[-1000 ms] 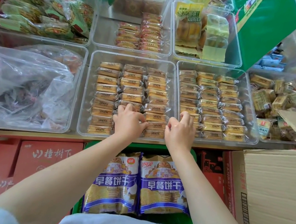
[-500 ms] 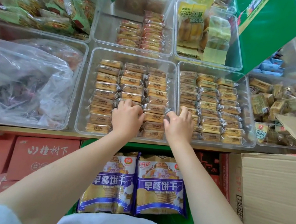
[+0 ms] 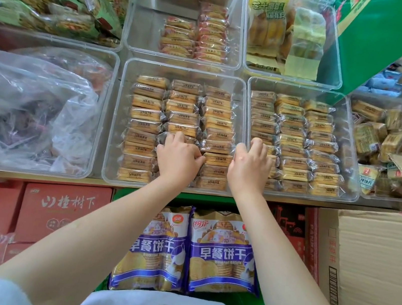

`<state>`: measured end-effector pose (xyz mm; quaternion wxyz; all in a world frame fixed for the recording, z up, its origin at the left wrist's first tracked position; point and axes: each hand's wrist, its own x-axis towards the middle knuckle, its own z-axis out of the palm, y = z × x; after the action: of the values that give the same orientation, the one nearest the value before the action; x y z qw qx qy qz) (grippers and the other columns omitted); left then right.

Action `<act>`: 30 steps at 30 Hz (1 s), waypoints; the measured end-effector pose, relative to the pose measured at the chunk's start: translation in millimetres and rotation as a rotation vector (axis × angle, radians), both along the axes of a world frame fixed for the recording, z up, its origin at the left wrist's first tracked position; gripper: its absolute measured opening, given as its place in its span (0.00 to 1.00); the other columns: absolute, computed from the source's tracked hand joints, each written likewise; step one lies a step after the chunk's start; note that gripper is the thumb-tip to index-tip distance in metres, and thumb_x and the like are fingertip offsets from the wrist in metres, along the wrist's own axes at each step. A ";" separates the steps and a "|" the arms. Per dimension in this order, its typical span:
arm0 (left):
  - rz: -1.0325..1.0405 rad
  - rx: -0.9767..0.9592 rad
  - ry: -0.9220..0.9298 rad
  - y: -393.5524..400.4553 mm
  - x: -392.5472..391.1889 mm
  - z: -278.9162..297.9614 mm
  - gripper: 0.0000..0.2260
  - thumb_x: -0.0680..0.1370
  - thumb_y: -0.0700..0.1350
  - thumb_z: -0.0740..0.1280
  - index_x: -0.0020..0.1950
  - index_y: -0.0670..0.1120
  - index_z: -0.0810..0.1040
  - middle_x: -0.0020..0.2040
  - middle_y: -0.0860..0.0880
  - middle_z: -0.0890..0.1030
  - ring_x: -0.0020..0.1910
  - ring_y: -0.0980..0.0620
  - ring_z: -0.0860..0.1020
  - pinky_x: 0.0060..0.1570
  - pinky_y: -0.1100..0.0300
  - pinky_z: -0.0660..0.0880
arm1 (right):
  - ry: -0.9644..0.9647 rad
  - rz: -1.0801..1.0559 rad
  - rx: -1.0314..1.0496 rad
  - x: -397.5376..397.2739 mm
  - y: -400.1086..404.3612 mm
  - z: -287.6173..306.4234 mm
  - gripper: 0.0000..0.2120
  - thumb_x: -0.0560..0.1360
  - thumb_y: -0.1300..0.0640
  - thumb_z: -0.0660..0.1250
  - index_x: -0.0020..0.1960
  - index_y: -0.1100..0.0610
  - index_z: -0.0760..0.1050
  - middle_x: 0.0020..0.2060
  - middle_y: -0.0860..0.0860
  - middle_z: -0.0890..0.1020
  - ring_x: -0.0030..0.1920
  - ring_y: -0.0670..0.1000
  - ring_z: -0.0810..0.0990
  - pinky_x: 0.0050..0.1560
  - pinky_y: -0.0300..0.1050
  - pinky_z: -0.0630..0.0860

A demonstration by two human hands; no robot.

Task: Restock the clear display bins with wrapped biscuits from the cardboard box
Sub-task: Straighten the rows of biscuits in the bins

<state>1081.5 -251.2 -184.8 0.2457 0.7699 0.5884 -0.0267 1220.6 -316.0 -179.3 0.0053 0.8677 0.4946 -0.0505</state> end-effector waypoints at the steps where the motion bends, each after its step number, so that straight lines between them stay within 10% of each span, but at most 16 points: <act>1: 0.003 0.002 -0.005 0.1 -0.1 -0.2 0.14 0.79 0.62 0.66 0.55 0.55 0.85 0.58 0.48 0.74 0.63 0.45 0.69 0.59 0.48 0.68 | 0.021 -0.006 0.009 2.0 2.2 0.5 0.05 0.76 0.63 0.68 0.50 0.58 0.75 0.62 0.59 0.73 0.63 0.60 0.71 0.58 0.54 0.70; 10: 0.029 0.113 -0.106 18.0 -2.0 -0.7 0.15 0.82 0.58 0.63 0.58 0.50 0.82 0.54 0.47 0.76 0.56 0.46 0.74 0.56 0.51 0.67 | 0.231 -0.060 -0.001 15.2 22.3 2.3 0.11 0.81 0.49 0.65 0.60 0.53 0.79 0.70 0.58 0.67 0.72 0.59 0.64 0.69 0.57 0.63; 30: 0.020 0.101 -0.151 28.9 17.7 -9.7 0.11 0.78 0.59 0.70 0.52 0.54 0.86 0.50 0.51 0.77 0.53 0.48 0.75 0.53 0.52 0.68 | -0.034 0.112 0.138 7.5 24.7 -12.0 0.10 0.71 0.71 0.68 0.47 0.58 0.77 0.66 0.64 0.73 0.70 0.68 0.69 0.61 0.65 0.71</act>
<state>1099.2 -222.3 -194.5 0.2504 0.7752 0.5764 0.0637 1228.1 -291.3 -191.3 -0.0434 0.8377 0.5444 -0.0012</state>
